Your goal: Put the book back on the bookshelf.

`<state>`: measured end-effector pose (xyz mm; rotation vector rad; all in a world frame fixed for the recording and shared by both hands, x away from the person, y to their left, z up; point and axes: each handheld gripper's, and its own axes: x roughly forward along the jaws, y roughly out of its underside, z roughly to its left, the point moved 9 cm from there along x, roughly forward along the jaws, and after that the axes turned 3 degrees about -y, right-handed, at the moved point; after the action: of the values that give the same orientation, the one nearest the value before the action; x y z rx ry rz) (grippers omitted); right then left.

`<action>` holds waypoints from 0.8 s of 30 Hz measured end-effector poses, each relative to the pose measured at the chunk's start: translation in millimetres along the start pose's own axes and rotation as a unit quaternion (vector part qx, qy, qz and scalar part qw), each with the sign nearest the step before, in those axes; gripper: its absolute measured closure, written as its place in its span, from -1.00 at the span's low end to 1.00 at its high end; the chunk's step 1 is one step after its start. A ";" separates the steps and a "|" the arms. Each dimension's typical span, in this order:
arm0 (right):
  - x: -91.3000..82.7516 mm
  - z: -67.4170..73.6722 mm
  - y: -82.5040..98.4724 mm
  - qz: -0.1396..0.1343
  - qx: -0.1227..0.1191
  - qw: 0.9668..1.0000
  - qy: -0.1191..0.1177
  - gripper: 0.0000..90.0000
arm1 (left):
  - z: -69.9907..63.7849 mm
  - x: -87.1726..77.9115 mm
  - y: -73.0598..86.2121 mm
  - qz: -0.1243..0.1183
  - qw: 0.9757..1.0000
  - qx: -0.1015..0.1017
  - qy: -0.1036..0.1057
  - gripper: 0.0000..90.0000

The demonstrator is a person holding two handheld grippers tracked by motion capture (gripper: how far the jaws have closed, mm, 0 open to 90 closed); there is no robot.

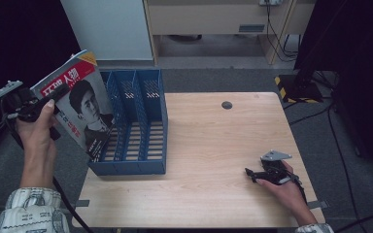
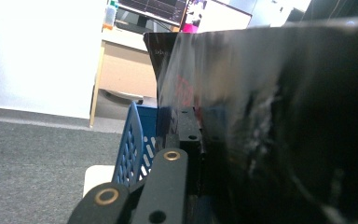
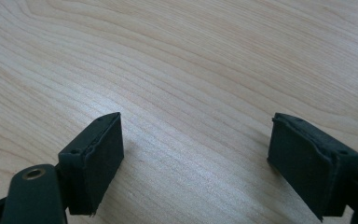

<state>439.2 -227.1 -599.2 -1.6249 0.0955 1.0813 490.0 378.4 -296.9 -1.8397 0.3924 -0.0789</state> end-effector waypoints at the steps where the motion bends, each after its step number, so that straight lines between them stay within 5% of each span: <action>1: 0.0 0.0 0.0 0.000 0.000 1.000 0.000 -0.60 | 0.6 1.4 1.3 0.001 1.000 0.001 -0.001 0.92; 24: -0.1 -0.4 -0.1 -0.001 -0.003 1.000 0.002 -0.59 | 2.0 17.9 10.7 -0.013 1.000 0.007 -0.002 0.92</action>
<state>439.5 -227.4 -599.1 -1.6331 0.0933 1.0786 504.9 372.1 -310.2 -1.8321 0.3642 -0.0969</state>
